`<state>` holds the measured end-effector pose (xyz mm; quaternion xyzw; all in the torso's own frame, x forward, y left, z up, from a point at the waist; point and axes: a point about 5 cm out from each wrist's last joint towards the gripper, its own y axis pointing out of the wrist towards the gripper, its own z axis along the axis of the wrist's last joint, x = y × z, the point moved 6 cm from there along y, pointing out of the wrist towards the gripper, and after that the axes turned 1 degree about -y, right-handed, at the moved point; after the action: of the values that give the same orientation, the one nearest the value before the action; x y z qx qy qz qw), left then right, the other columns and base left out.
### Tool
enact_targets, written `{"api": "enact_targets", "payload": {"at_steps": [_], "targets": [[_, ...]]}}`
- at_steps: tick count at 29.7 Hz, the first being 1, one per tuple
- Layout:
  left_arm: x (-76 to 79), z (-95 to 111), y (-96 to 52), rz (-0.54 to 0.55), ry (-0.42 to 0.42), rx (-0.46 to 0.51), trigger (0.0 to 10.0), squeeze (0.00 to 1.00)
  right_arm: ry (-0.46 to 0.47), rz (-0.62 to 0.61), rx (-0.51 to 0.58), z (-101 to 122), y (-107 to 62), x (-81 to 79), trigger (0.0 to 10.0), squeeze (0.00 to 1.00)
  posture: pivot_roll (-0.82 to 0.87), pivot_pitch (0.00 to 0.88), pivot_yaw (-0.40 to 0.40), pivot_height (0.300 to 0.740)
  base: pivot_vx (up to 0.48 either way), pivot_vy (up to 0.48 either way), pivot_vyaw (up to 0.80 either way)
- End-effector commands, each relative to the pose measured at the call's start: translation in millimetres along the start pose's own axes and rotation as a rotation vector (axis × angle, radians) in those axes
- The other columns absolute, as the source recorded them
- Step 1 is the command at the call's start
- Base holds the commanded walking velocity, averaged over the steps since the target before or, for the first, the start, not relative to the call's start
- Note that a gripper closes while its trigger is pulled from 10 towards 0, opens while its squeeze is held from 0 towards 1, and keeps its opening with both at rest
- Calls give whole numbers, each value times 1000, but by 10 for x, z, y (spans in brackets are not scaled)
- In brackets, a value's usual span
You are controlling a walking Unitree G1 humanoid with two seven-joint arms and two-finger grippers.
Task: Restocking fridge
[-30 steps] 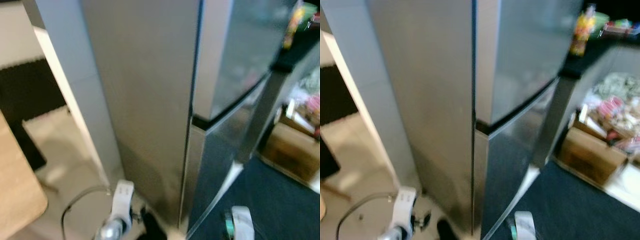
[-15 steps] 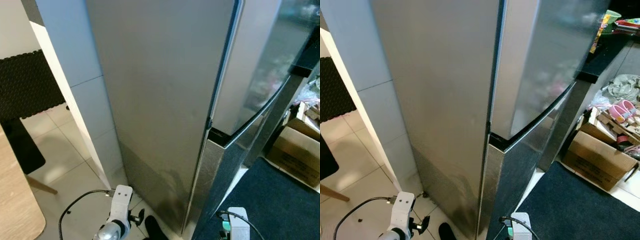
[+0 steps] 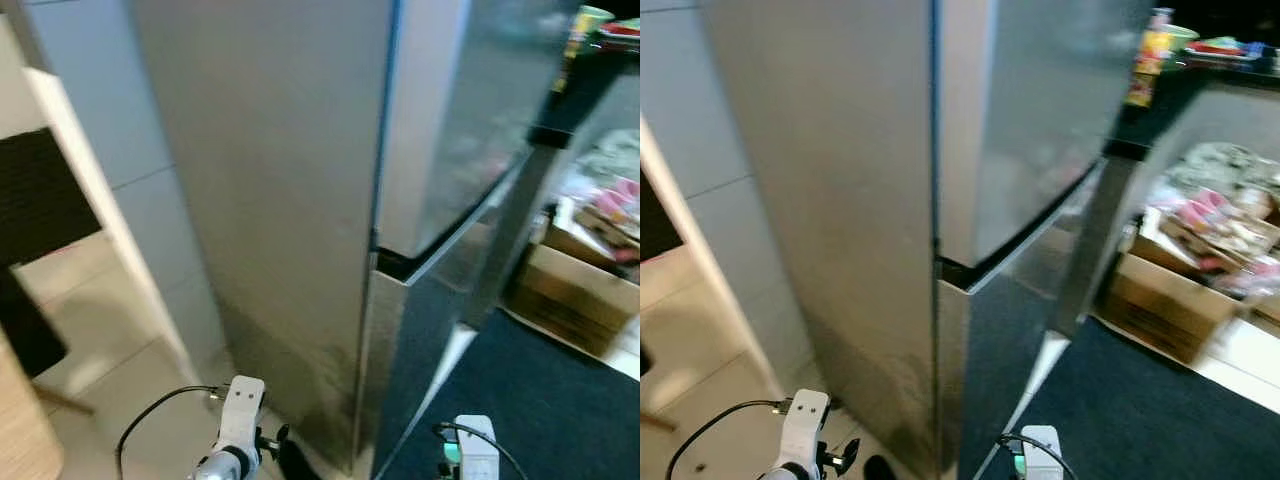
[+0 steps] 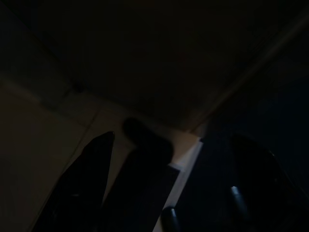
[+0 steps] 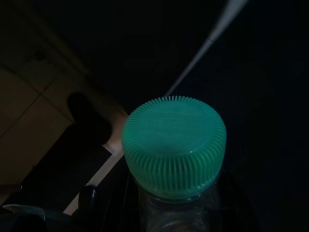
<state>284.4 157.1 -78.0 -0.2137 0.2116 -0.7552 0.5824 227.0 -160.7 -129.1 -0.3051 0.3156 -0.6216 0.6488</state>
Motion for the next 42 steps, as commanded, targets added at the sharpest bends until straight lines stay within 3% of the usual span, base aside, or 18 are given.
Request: {"api": "enact_targets", "payload": {"at_steps": [1,9,25,37,42], "targets": [[26,-3,3,-9,4,0,10000,0,21,3,-21,-68,-8,-10,10000,0,-16,0,14,734,0,0,-788],[38,-13,1,-5,-3,4,10000,0,12,3,-23,-60,-7,3,10000,0,-17,0,2,734,0,0,-788],[2,-38,-26,16,-6,14,10000,0,1,10,-17,-50,-10,23,10000,0,-13,4,-8,734,0,0,0],[12,-23,-23,9,-16,20,10000,0,3,10,-16,-52,-11,20,10000,0,-14,3,-5,734,0,-480,0],[-7,-19,-24,24,-40,26,10000,0,1,10,-17,-53,-10,20,10000,0,-14,3,-5,734,0,-60,0]]}}
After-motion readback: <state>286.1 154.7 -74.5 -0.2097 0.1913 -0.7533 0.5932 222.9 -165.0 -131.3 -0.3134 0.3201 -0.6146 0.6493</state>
